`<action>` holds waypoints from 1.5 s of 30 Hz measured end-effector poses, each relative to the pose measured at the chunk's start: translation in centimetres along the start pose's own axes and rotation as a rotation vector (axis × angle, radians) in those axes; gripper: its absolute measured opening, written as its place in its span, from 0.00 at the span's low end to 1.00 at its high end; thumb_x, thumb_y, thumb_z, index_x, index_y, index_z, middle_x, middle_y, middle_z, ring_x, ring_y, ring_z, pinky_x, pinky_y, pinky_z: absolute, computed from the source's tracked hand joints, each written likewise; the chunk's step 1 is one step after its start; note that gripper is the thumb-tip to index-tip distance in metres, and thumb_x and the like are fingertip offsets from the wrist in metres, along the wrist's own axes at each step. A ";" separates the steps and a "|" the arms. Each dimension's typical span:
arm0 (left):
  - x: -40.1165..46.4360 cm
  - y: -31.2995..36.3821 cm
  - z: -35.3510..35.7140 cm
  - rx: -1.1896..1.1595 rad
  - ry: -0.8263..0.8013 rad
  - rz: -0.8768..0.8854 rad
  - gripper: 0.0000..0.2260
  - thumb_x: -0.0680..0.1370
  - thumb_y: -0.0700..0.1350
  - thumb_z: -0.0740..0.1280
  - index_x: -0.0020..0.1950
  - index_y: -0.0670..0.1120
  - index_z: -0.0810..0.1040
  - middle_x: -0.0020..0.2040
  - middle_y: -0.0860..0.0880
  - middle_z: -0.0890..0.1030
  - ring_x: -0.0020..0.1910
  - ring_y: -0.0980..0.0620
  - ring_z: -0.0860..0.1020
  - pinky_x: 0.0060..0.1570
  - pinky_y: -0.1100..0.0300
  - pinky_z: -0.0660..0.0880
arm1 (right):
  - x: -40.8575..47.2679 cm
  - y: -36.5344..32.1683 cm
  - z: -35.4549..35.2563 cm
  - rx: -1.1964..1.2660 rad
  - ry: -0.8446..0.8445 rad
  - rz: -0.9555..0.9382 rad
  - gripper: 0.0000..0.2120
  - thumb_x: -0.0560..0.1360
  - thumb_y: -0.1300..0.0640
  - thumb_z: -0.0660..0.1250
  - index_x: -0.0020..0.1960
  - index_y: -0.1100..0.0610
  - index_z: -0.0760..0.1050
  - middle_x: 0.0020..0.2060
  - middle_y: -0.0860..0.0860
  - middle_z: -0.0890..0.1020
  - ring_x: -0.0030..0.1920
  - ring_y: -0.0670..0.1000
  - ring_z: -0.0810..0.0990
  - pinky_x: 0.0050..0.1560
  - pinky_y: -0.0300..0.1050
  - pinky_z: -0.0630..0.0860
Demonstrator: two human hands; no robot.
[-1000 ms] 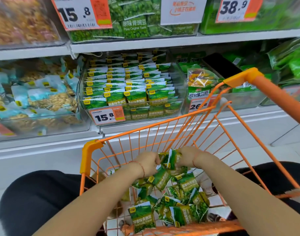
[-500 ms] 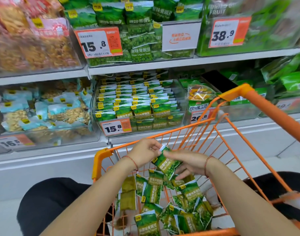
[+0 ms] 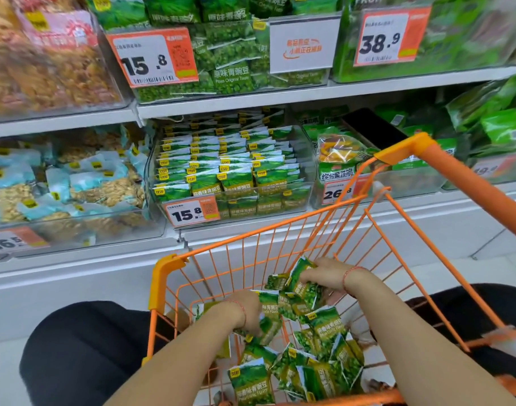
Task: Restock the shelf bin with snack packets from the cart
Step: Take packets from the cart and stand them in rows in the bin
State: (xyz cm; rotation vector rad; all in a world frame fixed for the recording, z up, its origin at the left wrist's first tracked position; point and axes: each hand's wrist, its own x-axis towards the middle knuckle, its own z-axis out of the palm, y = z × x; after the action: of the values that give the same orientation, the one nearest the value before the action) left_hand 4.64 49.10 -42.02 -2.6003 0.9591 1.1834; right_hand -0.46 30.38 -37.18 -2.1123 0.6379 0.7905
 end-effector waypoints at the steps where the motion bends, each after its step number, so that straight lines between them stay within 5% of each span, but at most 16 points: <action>1: 0.1 0.1 -0.5 -0.100 0.015 0.044 0.08 0.75 0.48 0.70 0.45 0.44 0.78 0.40 0.45 0.77 0.39 0.49 0.75 0.39 0.57 0.72 | -0.1 0.0 -0.1 0.013 0.006 -0.004 0.30 0.78 0.50 0.62 0.74 0.60 0.56 0.68 0.60 0.67 0.48 0.55 0.82 0.45 0.47 0.82; 3: -0.5 0.5 -2.0 -0.243 0.063 0.152 0.06 0.75 0.45 0.70 0.49 0.44 0.80 0.47 0.47 0.80 0.46 0.50 0.77 0.46 0.58 0.73 | -0.2 0.3 -0.2 0.017 0.014 -0.021 0.29 0.78 0.51 0.61 0.74 0.59 0.55 0.68 0.60 0.66 0.45 0.55 0.82 0.39 0.44 0.81; 6: -1.9 0.6 -4.4 -0.304 0.094 0.290 0.03 0.78 0.42 0.67 0.46 0.47 0.74 0.37 0.52 0.74 0.38 0.54 0.71 0.43 0.60 0.68 | -0.2 0.7 -0.4 0.041 0.029 -0.036 0.27 0.78 0.52 0.61 0.73 0.58 0.58 0.66 0.60 0.69 0.42 0.55 0.83 0.35 0.43 0.81; 9: -2.9 0.6 -6.3 -0.482 0.169 0.302 0.08 0.80 0.39 0.63 0.42 0.46 0.69 0.31 0.51 0.68 0.32 0.54 0.67 0.42 0.58 0.69 | -0.6 0.5 -0.5 0.205 -0.092 -0.036 0.22 0.77 0.55 0.62 0.69 0.57 0.63 0.65 0.58 0.69 0.43 0.54 0.83 0.44 0.46 0.82; 12: -3.4 0.6 -6.8 -0.692 0.256 0.232 0.06 0.81 0.40 0.61 0.45 0.47 0.69 0.36 0.50 0.69 0.36 0.51 0.74 0.43 0.52 0.79 | -2.1 -0.2 -0.8 0.503 -0.269 -0.094 0.13 0.79 0.56 0.60 0.62 0.57 0.68 0.68 0.54 0.67 0.48 0.56 0.82 0.49 0.48 0.81; 14: -3.5 0.7 -6.7 -0.759 0.316 0.194 0.06 0.81 0.40 0.62 0.44 0.48 0.69 0.37 0.50 0.69 0.36 0.52 0.75 0.45 0.53 0.81 | -2.6 -0.4 -1.1 0.595 -0.322 -0.123 0.16 0.80 0.50 0.59 0.66 0.50 0.63 0.74 0.51 0.57 0.50 0.58 0.82 0.49 0.48 0.81; 17: -3.7 0.8 -6.6 -0.784 0.381 0.198 0.07 0.80 0.40 0.63 0.43 0.47 0.69 0.36 0.51 0.70 0.34 0.56 0.74 0.44 0.55 0.81 | -2.9 -0.6 -1.2 0.585 -0.373 -0.155 0.38 0.72 0.35 0.61 0.76 0.45 0.51 0.77 0.49 0.47 0.50 0.58 0.82 0.50 0.47 0.80; 21: -4.1 1.2 -6.5 -0.735 0.452 0.223 0.03 0.80 0.41 0.63 0.47 0.45 0.71 0.40 0.50 0.75 0.36 0.56 0.76 0.36 0.64 0.80 | -3.6 -1.0 -1.2 0.479 -0.340 -0.181 0.47 0.65 0.40 0.70 0.76 0.52 0.54 0.76 0.53 0.54 0.54 0.55 0.81 0.54 0.46 0.79; 24: -4.4 1.3 -6.7 -0.600 0.517 0.232 0.03 0.80 0.44 0.62 0.47 0.48 0.71 0.46 0.48 0.78 0.35 0.57 0.77 0.35 0.64 0.77 | -3.9 -1.3 -1.2 0.428 -0.251 -0.174 0.36 0.73 0.47 0.69 0.75 0.51 0.57 0.76 0.54 0.56 0.56 0.57 0.76 0.55 0.46 0.79; 27: -5.4 1.2 -7.1 -0.491 0.612 0.266 0.04 0.80 0.49 0.62 0.47 0.50 0.73 0.43 0.52 0.78 0.40 0.55 0.76 0.41 0.64 0.74 | -4.7 -1.7 -1.8 0.394 -0.298 -0.222 0.17 0.73 0.49 0.70 0.60 0.46 0.69 0.71 0.51 0.65 0.55 0.56 0.77 0.55 0.47 0.79; 32: -8.8 0.7 -9.1 -0.617 0.495 0.390 0.20 0.73 0.65 0.65 0.59 0.56 0.73 0.53 0.60 0.77 0.49 0.62 0.77 0.46 0.69 0.73 | -6.4 -2.8 -3.6 0.431 -0.314 -0.438 0.21 0.69 0.51 0.69 0.62 0.50 0.75 0.56 0.51 0.82 0.57 0.53 0.81 0.48 0.44 0.80; 37: -9.5 0.6 -12.5 -0.942 0.327 0.564 0.22 0.70 0.47 0.75 0.62 0.50 0.73 0.53 0.51 0.81 0.50 0.56 0.80 0.46 0.62 0.77 | -7.5 -5.9 -6.1 0.355 -0.259 -0.538 0.16 0.76 0.56 0.67 0.63 0.56 0.74 0.51 0.52 0.83 0.50 0.53 0.83 0.49 0.45 0.81; 41: -8.8 0.3 -15.6 -1.044 0.401 0.549 0.21 0.68 0.46 0.73 0.59 0.48 0.73 0.49 0.51 0.81 0.44 0.57 0.81 0.41 0.61 0.79 | -6.5 -8.3 -8.1 0.449 -0.056 -0.557 0.28 0.70 0.52 0.71 0.66 0.58 0.66 0.48 0.54 0.82 0.39 0.49 0.84 0.42 0.44 0.82; 45: -6.6 0.3 -18.3 -1.216 0.430 0.540 0.16 0.71 0.39 0.72 0.58 0.42 0.76 0.50 0.46 0.83 0.46 0.53 0.82 0.45 0.62 0.79 | -4.7 -10.2 -10.3 0.428 0.034 -0.546 0.26 0.73 0.45 0.68 0.65 0.56 0.68 0.51 0.52 0.81 0.43 0.48 0.84 0.43 0.43 0.82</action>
State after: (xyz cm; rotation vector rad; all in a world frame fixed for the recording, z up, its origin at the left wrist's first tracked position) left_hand 12.85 45.57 -24.69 -3.8004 1.3722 1.7702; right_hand 6.36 28.75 -23.62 -1.7757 0.1957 0.2805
